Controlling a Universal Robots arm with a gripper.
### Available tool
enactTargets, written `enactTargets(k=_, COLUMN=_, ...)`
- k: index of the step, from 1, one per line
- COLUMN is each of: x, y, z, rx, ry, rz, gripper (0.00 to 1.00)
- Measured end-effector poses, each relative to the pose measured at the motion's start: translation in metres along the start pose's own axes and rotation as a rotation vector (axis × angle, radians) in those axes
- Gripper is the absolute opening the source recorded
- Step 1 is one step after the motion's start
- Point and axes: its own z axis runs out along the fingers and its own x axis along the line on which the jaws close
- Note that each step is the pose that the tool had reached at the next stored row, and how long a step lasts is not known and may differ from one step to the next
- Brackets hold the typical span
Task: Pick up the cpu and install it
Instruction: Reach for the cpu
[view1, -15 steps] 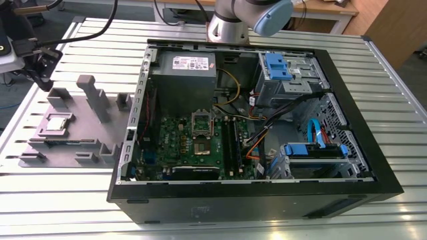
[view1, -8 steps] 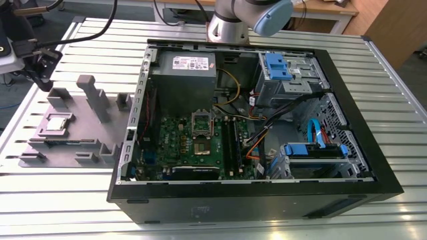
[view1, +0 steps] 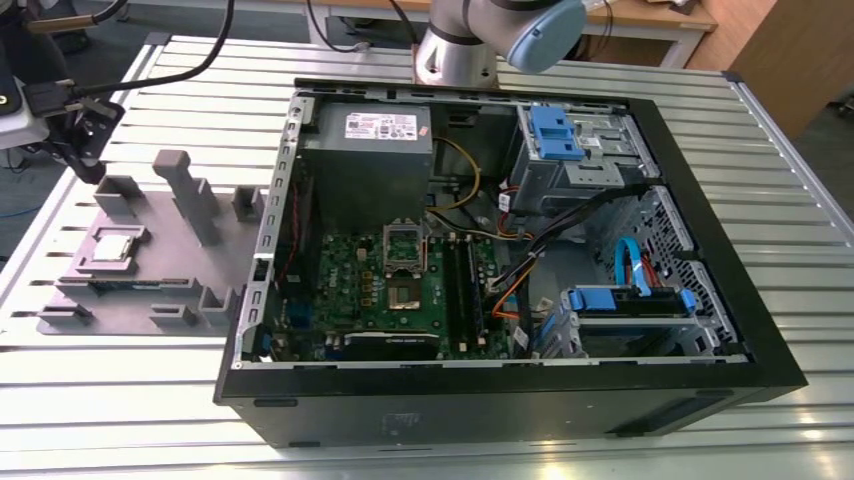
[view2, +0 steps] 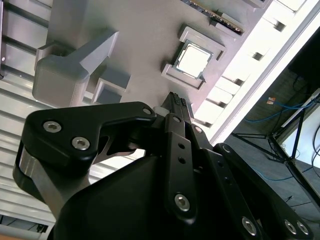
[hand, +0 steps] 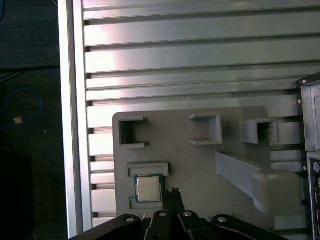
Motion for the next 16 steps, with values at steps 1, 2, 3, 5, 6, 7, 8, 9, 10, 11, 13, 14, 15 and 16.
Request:
enactTargets(k=1, x=0.0000, y=0.0000, z=0.0001, rx=-0.0001, ry=-0.0001, rz=0.000, gripper=0.11)
enactTargets(k=2, x=0.0001, y=-0.0001, z=0.0003, rx=-0.0001, ry=-0.0001, rz=0.000, gripper=0.11)
enactTargets(k=3, x=0.0003, y=-0.0001, z=0.0005, rx=-0.0001, ry=-0.0001, rz=0.000, gripper=0.11)
enactTargets(k=5, x=0.0006, y=-0.0001, z=0.0010, rx=-0.0001, ry=-0.0002, rz=0.000, gripper=0.11)
enactTargets(k=6, x=0.0009, y=-0.0002, z=0.0014, rx=-0.0001, ry=-0.0002, rz=0.000, gripper=0.11)
enactTargets(k=7, x=0.0012, y=-0.0002, z=0.0018, rx=-0.0001, ry=-0.0002, rz=0.000, gripper=0.11)
enactTargets(k=8, x=0.0015, y=-0.0003, z=0.0023, rx=-0.0001, ry=-0.0001, rz=0.000, gripper=0.11)
enactTargets(k=9, x=0.0019, y=-0.0003, z=0.0027, rx=0.0000, ry=0.0000, rz=0.000, gripper=0.11)
enactTargets(k=10, x=0.0022, y=-0.0004, z=0.0032, rx=-0.0001, ry=-0.0001, rz=0.000, gripper=0.11)
enactTargets(k=11, x=0.0026, y=-0.0004, z=0.0036, rx=0.0000, ry=0.0000, rz=0.000, gripper=0.11)
enactTargets(k=13, x=0.0034, y=-0.0006, z=0.0045, rx=0.0000, ry=-0.0001, rz=0.000, gripper=0.11)
enactTargets(k=14, x=0.0037, y=-0.0006, z=0.0051, rx=-0.0002, ry=-0.0002, rz=0.000, gripper=0.11)
enactTargets(k=15, x=0.0040, y=-0.0007, z=0.0055, rx=-0.0001, ry=-0.0001, rz=0.000, gripper=0.11)
enactTargets(k=16, x=0.0044, y=-0.0007, z=0.0059, rx=0.0000, ry=0.0000, rz=0.000, gripper=0.11)
